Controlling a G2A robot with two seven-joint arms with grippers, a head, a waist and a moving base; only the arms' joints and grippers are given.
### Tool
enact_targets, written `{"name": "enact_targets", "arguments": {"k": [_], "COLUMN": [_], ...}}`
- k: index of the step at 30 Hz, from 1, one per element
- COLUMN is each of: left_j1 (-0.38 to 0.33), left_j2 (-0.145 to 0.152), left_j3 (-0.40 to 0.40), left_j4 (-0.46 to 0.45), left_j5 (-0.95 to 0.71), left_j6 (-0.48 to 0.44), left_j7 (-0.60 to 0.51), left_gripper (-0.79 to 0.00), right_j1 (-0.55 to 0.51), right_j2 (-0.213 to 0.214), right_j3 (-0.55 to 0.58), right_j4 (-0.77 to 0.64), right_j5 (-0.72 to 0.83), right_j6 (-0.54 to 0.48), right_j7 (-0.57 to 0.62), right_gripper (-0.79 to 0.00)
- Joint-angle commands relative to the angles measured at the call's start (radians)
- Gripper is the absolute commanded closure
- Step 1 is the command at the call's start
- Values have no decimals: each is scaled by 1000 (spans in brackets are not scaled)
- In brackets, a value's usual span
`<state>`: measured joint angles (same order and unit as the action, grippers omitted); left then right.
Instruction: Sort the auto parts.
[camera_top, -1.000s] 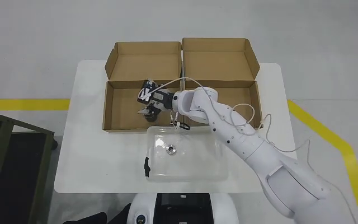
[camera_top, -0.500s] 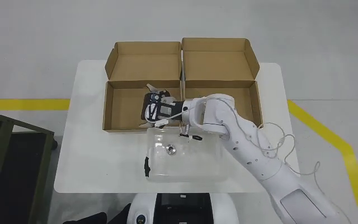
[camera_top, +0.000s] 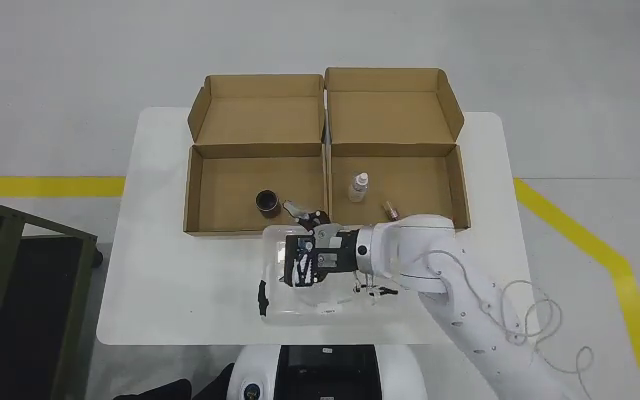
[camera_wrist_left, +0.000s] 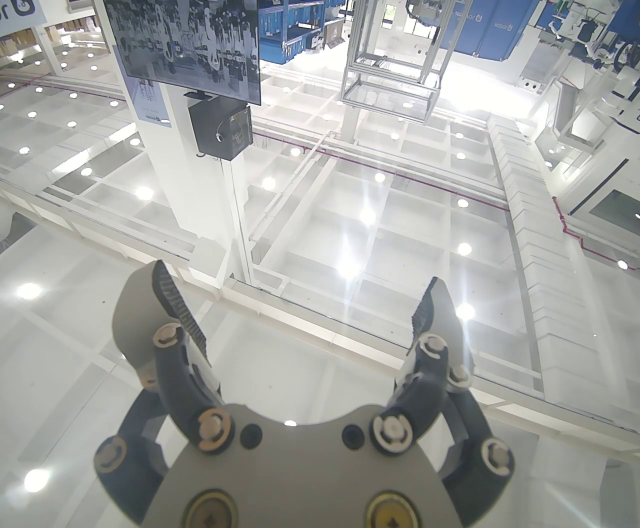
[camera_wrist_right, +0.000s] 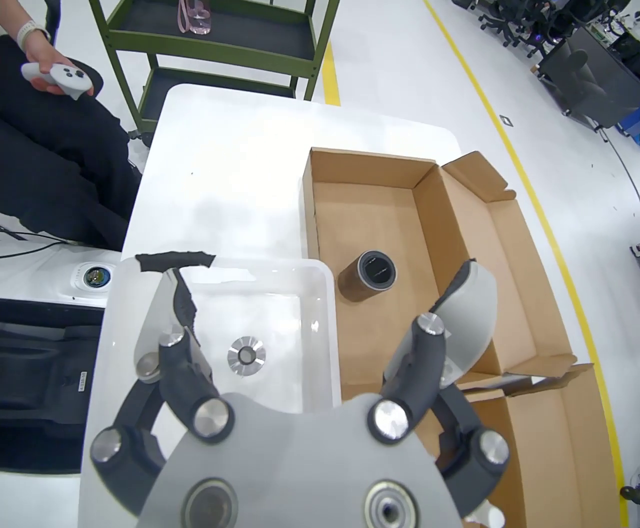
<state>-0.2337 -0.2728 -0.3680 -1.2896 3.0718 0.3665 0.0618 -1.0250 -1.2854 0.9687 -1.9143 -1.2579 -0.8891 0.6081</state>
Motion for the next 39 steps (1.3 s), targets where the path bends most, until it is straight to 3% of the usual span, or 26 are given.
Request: {"name": "enact_targets", "arguments": {"k": [1, 6, 26, 39], "left_j1": [0, 0, 0, 0], "left_j2": [0, 0, 0, 0], "left_j3": [0, 0, 0, 0], "left_j4": [0, 0, 0, 0], "left_j5": [0, 0, 0, 0], "left_j6": [0, 0, 0, 0], "left_j7": [0, 0, 0, 0], "left_gripper": [-785, -785, -785, -785], "right_j1": [-33, -85, -148, -145], "right_j2": [9, 24, 45, 50], "right_j3": [13, 22, -41, -55], "right_j4": [-30, -52, 65, 118], "right_j5": [-19, -57, -211, -256], "right_j6": [-21, -51, -23, 46], "right_j7": [3, -15, -115, -147], "right_gripper": [-757, -742, -514, -588]}}
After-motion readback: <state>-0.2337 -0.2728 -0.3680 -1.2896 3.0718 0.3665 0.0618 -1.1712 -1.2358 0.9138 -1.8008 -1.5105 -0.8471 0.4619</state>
